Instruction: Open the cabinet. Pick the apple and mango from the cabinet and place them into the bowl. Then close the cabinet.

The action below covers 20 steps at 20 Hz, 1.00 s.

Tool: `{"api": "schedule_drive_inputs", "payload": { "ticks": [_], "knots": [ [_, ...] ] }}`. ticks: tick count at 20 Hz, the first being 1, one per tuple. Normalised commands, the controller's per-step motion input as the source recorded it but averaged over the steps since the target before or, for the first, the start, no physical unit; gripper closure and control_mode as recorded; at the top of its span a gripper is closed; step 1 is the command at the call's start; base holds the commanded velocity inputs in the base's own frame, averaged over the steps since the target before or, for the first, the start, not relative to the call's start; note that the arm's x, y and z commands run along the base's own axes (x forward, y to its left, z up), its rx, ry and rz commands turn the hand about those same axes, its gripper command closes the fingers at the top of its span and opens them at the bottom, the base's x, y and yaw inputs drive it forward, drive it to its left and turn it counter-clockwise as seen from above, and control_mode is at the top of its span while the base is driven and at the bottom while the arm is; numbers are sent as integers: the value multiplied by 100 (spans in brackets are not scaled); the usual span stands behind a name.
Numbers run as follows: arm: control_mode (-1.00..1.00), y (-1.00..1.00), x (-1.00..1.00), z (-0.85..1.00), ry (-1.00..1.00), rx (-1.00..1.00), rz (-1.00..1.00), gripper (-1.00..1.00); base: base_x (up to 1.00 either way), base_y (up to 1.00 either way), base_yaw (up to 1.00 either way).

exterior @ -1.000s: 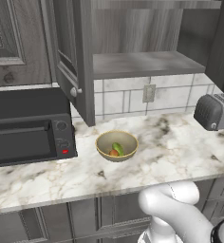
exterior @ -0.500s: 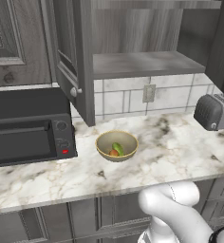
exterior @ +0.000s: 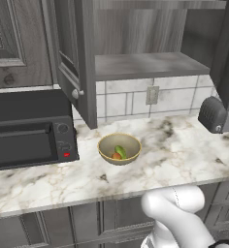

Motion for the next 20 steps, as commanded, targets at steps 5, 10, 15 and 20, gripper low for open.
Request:
{"api": "schedule_drive_inputs", "payload": {
  "ticks": [5, 10, 15, 20],
  "knots": [
    [-100, 70, 5, 0, -11, 0, 8, -100, 0, 0, 0],
    [-100, 46, 32, 1, -9, 0, 5, -100, 0, 0, 0],
    [-100, 33, 49, 3, -4, 0, 3, -100, 0, 0, 0],
    [-100, 21, 50, 0, -2, 0, 1, -100, 0, 0, 0]
  ]
}}
